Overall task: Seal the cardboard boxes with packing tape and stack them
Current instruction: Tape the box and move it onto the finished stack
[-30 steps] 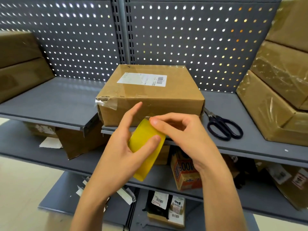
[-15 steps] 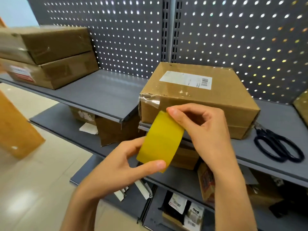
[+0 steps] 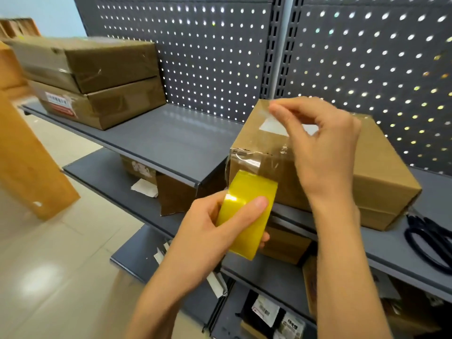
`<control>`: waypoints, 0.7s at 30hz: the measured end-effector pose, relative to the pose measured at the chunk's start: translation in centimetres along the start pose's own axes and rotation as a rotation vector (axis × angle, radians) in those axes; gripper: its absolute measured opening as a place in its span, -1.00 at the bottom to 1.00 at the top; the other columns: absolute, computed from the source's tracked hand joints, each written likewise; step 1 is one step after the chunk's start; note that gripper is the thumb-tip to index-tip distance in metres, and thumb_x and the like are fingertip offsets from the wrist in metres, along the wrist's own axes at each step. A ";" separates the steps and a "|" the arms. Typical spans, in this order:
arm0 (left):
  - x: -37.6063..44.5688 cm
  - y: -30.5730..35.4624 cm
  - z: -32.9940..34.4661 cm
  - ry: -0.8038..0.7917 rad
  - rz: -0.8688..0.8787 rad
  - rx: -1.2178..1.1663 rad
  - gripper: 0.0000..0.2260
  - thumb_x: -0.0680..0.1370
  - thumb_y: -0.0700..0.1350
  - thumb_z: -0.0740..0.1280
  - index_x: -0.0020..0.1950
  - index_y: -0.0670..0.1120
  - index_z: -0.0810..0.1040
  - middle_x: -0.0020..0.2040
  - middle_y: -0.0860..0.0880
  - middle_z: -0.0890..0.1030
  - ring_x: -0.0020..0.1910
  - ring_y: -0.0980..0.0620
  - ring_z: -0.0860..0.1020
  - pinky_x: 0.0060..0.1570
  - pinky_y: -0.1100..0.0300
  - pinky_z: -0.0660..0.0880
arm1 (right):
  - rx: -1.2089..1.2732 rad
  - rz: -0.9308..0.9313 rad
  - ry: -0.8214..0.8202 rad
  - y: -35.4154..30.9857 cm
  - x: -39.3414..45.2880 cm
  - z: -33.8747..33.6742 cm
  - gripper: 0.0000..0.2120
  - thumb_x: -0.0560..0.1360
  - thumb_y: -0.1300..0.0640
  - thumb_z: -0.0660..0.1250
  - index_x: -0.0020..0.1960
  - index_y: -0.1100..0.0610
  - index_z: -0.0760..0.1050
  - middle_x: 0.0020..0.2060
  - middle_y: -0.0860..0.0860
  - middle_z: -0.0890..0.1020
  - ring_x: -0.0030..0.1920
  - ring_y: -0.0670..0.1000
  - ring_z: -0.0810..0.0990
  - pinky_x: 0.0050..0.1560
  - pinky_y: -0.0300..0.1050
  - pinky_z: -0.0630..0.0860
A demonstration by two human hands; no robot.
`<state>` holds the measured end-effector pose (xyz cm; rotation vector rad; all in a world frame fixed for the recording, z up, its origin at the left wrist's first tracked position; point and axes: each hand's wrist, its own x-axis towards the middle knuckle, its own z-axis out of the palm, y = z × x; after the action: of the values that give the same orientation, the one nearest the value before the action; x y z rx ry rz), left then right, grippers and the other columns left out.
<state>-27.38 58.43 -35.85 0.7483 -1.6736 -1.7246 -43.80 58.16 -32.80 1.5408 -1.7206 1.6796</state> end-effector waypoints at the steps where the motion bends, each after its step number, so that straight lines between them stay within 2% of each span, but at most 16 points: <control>1: -0.1 0.3 0.0 -0.032 0.010 -0.041 -0.71 0.39 0.00 0.33 -0.06 -0.20 0.56 -0.33 -0.10 0.65 -0.37 0.06 0.64 -0.34 0.32 0.52 | -0.014 0.022 -0.022 0.2 0.8 -0.1 -0.87 0.49 0.04 0.39 -0.06 0.04 0.68 -0.18 -0.07 0.68 -0.14 -0.12 0.62 -0.05 -0.03 0.54; 5: 0.0 1.2 0.3 -0.057 -0.024 -0.177 -0.72 0.33 -0.04 0.34 -0.04 -0.16 0.55 -0.34 -0.12 0.65 -0.41 0.05 0.63 -0.40 0.30 0.53 | -0.104 0.059 -0.168 1.1 2.5 0.4 -0.86 0.47 -0.01 0.39 -0.06 0.00 0.68 -0.13 -0.05 0.69 -0.12 -0.05 0.62 -0.02 0.07 0.54; 9: 0.7 1.0 0.5 -0.014 -0.067 -0.183 -0.80 0.36 -0.05 0.42 -0.08 -0.09 0.55 -0.32 -0.14 0.65 -0.41 0.02 0.62 -0.40 0.26 0.54 | -0.219 0.131 -0.263 2.0 2.7 1.0 -0.87 0.49 -0.03 0.39 -0.06 -0.04 0.69 -0.12 -0.07 0.69 -0.14 -0.04 0.59 -0.04 -0.03 0.49; 14: 1.3 0.8 0.0 0.012 -0.107 -0.201 -0.78 0.39 -0.02 0.49 -0.12 -0.09 0.54 -0.37 -0.13 0.62 -0.45 0.01 0.59 -0.42 0.22 0.53 | -0.222 0.165 -0.287 2.6 2.6 2.1 -0.89 0.49 -0.02 0.39 -0.08 -0.06 0.68 -0.14 -0.08 0.69 -0.14 0.00 0.61 -0.05 0.02 0.52; 18: 1.4 1.0 -0.2 0.023 -0.124 -0.192 -0.76 0.38 0.02 0.48 -0.13 -0.10 0.54 -0.38 -0.13 0.62 -0.46 0.02 0.58 -0.42 0.23 0.54 | -0.225 0.204 -0.298 2.8 2.3 2.4 -0.88 0.49 -0.05 0.37 -0.07 -0.07 0.68 -0.13 -0.09 0.69 -0.12 0.02 0.61 -0.04 0.04 0.52; 21: 1.5 0.8 -0.7 0.016 -0.131 -0.190 -0.80 0.32 0.02 0.39 -0.15 -0.07 0.56 -0.38 -0.13 0.62 -0.47 0.02 0.58 -0.44 0.23 0.53 | -0.235 0.232 -0.294 3.0 2.0 2.6 -0.88 0.49 -0.06 0.37 -0.08 -0.09 0.68 -0.14 -0.07 0.69 -0.10 0.05 0.61 -0.05 0.07 0.53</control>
<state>-27.83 56.80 -35.06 0.7939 -1.4534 -1.9310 -45.86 54.28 -33.58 1.5885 -2.2324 1.3323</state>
